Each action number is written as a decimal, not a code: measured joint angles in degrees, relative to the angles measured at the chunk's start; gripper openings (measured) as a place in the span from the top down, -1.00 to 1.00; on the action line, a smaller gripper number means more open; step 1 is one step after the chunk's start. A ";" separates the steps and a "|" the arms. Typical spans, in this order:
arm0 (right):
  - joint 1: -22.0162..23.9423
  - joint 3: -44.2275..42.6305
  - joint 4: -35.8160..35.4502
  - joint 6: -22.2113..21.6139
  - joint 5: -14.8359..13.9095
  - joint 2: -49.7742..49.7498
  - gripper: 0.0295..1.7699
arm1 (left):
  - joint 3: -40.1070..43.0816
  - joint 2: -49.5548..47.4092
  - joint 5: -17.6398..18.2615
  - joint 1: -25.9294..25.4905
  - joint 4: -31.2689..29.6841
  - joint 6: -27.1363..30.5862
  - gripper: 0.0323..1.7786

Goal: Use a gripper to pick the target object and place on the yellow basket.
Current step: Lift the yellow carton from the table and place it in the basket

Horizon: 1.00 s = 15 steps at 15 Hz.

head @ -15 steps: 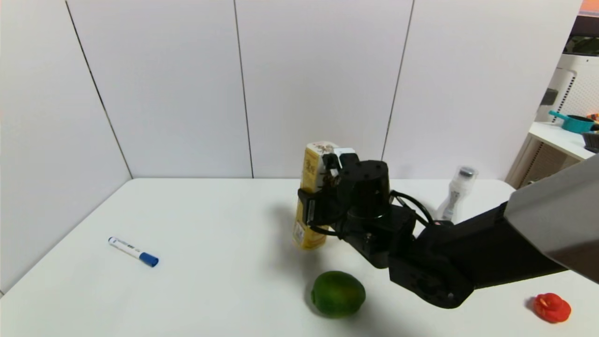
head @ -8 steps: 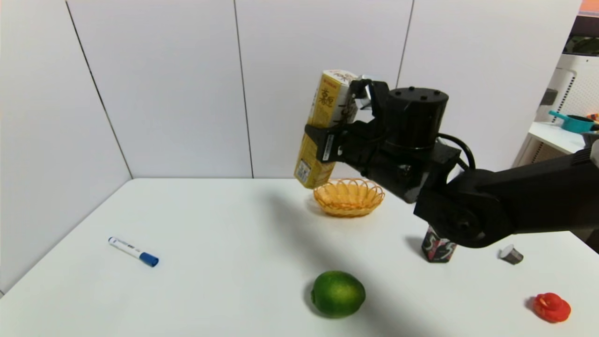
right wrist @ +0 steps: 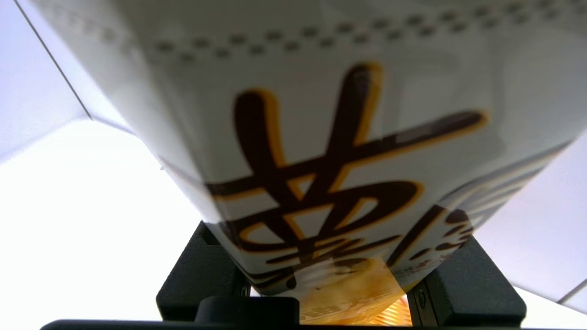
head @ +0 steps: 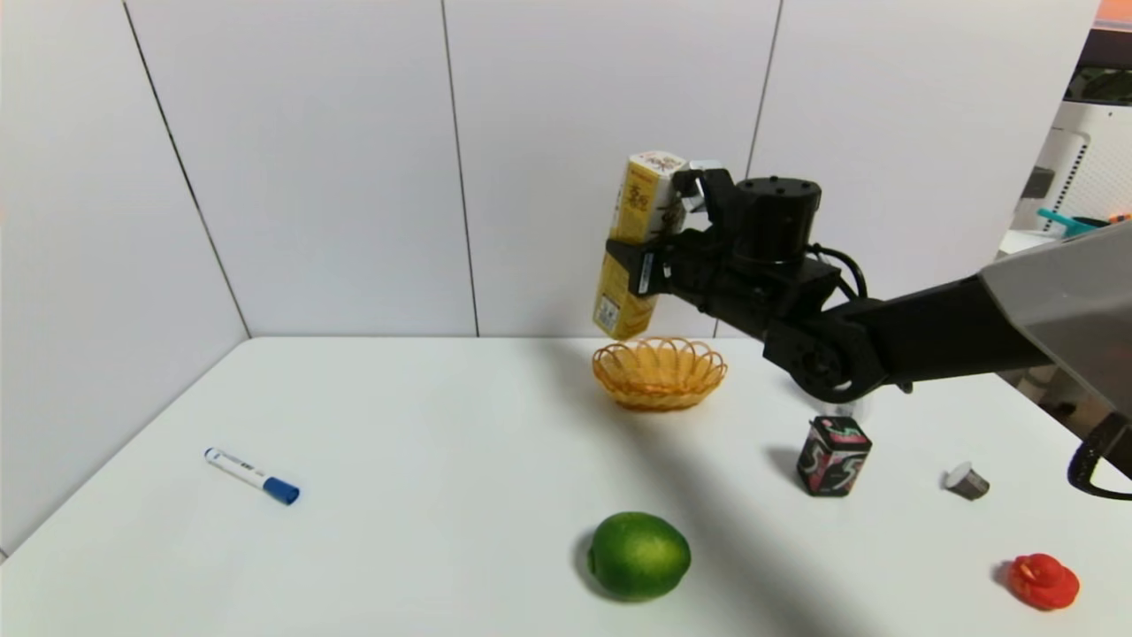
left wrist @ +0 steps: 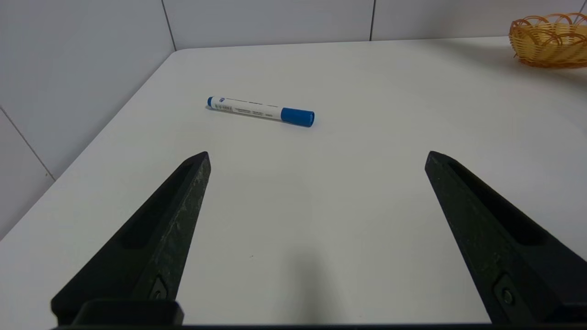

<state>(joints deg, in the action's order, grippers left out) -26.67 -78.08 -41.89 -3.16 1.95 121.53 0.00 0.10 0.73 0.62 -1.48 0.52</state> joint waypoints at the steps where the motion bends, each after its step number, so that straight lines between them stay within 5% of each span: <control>1: 1.29 -0.56 0.60 1.48 1.79 1.02 0.04 | 0.00 0.00 0.01 0.01 0.00 0.00 -0.90; 4: 4.74 -1.83 3.63 3.16 5.84 3.56 0.04 | 0.00 0.00 0.00 0.00 0.00 0.00 -0.90; 10: 7.11 -2.79 8.64 3.97 6.12 5.10 0.04 | 0.00 0.00 -0.02 -0.02 0.00 -0.01 -0.90; 15: 7.06 -2.76 11.18 3.90 6.31 4.71 -0.41 | 0.00 0.00 -0.02 0.00 0.00 0.00 -0.90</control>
<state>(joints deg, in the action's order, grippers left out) -19.61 -80.84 -30.71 0.74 8.27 126.23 0.00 0.10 0.71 0.62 -1.48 0.52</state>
